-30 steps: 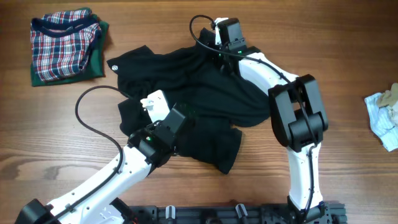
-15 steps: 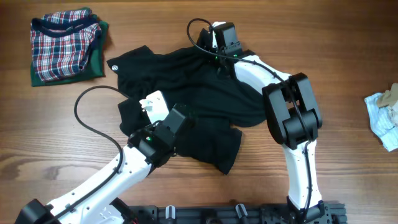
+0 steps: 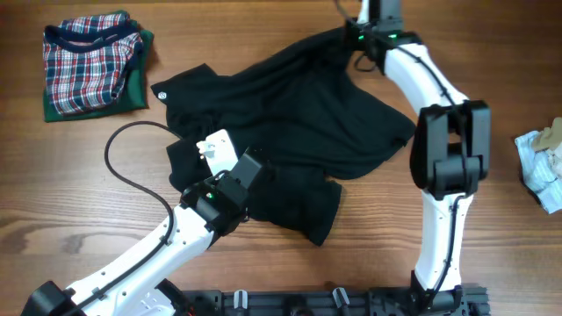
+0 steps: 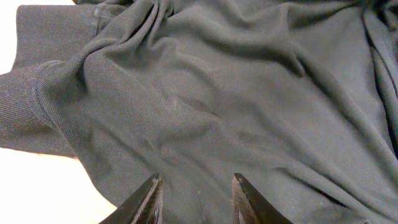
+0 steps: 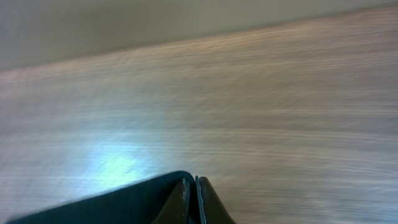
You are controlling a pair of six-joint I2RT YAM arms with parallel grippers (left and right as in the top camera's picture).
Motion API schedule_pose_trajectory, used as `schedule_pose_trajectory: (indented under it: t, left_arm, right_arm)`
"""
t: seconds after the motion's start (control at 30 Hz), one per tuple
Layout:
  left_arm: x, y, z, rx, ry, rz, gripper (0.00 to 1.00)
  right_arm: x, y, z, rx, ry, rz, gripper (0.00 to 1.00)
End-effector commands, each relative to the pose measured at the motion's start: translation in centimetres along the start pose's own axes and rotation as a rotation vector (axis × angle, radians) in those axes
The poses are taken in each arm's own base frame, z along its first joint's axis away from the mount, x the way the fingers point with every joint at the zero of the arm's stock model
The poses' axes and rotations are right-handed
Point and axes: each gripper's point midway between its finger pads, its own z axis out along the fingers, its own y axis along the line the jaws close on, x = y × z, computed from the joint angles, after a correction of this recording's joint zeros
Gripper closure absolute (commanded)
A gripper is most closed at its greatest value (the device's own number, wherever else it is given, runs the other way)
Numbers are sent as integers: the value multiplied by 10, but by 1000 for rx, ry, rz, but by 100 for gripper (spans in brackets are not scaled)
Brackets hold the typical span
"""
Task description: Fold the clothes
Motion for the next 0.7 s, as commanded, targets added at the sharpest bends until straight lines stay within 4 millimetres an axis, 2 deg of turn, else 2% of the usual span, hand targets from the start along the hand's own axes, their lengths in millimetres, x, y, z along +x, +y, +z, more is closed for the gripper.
schedule_pose_trajectory:
  t: [0.0, 0.03, 0.07, 0.13, 0.17, 0.27, 0.33, 0.4, 0.5, 0.6, 0.67]
  left_arm:
    - [-2, 1, -1, -3, -16, -15, 64]
    - [-2, 1, -1, -2, -16, -15, 64]
    - [-2, 1, -1, -3, -16, -15, 64]
    - [-2, 1, -1, -3, -16, -15, 64]
    - [-2, 1, -1, -3, -15, -15, 64]
    - [1, -1, 0, 4, -2, -14, 63]
    - [5, -1, 4, -2, 16, -8, 63]
    - [14, -2, 11, -9, 49, 2, 66]
    - [13, -2, 10, -8, 48, 1, 67]
    - [1, -1, 2, 15, 25, -34, 66]
    - [-7, 1, -3, 29, 18, -66, 64]
  right_arm:
    - [-41, -3, -18, -29, -113, -20, 94]
    - [-49, -6, -19, -25, -144, -29, 83]
    - [-54, -8, -20, -20, -164, -42, 49]
    - [-59, -17, -21, 17, -182, -36, 6]
    - [-55, -21, -21, 25, -159, -31, 1]
    - [-33, -24, -28, 37, -25, -17, 0]
    - [-16, -11, -45, -26, 95, -2, 0]
    - [3, 4, -77, -73, 215, 18, 0]
    - [40, 4, -137, -31, 422, 55, 0]
    - [74, -7, -165, 45, 584, 70, 1]
    - [93, -11, -170, 57, 656, 58, 5]
